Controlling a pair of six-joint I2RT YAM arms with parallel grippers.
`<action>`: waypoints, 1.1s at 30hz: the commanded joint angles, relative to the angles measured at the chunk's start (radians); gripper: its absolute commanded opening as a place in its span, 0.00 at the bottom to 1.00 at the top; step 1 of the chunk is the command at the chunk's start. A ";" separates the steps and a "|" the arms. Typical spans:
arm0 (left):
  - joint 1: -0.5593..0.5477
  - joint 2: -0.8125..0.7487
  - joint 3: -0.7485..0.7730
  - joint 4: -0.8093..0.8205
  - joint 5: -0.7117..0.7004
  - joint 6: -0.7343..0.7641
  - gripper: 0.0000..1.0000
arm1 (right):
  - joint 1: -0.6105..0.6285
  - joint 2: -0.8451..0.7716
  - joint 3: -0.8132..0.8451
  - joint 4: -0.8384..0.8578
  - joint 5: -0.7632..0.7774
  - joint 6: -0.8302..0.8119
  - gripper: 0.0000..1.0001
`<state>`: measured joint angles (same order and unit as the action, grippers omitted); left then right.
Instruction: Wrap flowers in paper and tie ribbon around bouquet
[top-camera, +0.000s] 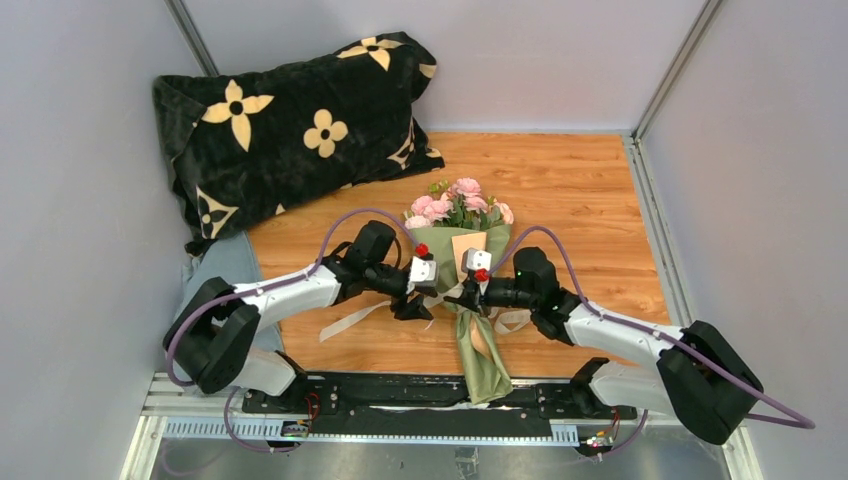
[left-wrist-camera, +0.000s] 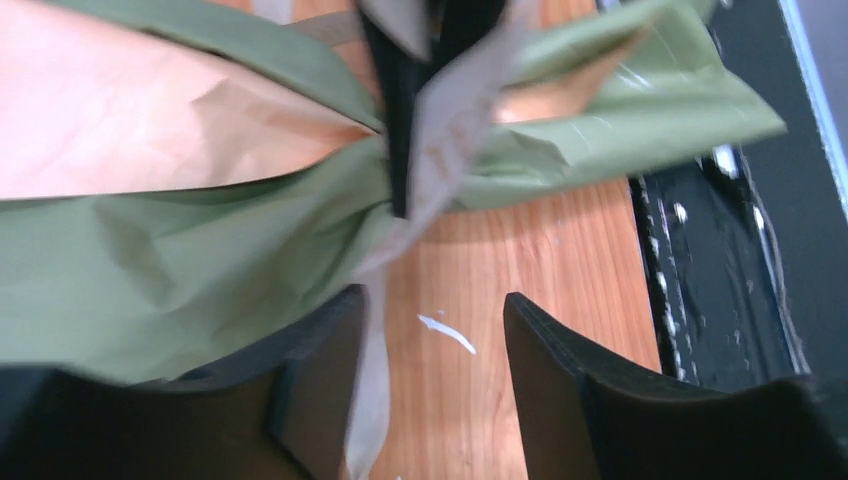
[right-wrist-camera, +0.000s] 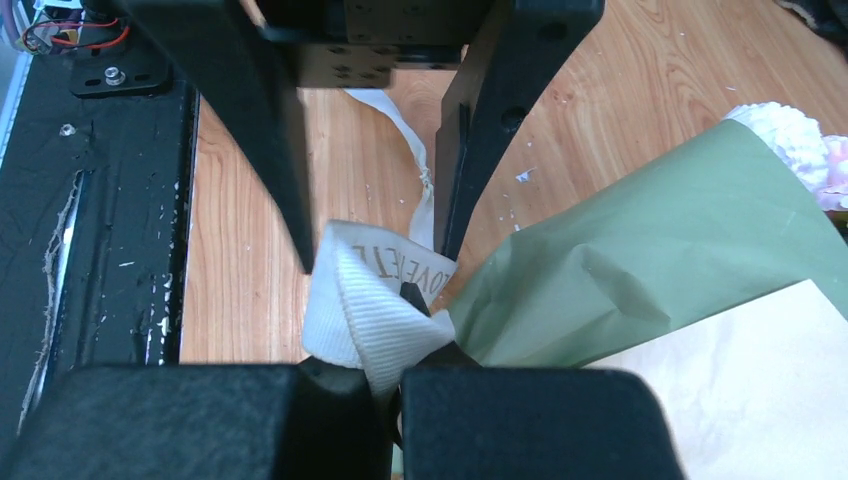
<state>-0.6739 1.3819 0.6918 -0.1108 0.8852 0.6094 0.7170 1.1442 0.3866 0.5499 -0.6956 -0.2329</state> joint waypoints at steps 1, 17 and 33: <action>-0.016 0.041 -0.032 0.367 -0.030 -0.246 0.57 | -0.030 -0.018 0.018 -0.003 -0.039 -0.006 0.00; -0.122 0.069 -0.186 0.739 -0.357 -0.594 0.64 | -0.038 0.017 0.005 0.125 0.105 0.259 0.00; -0.217 0.114 -0.214 0.912 -0.537 -0.665 0.75 | -0.035 -0.065 -0.032 0.054 0.218 0.391 0.00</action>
<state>-0.8719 1.4696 0.4656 0.7345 0.4049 -0.0498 0.6910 1.1179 0.3801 0.6231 -0.5159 0.1196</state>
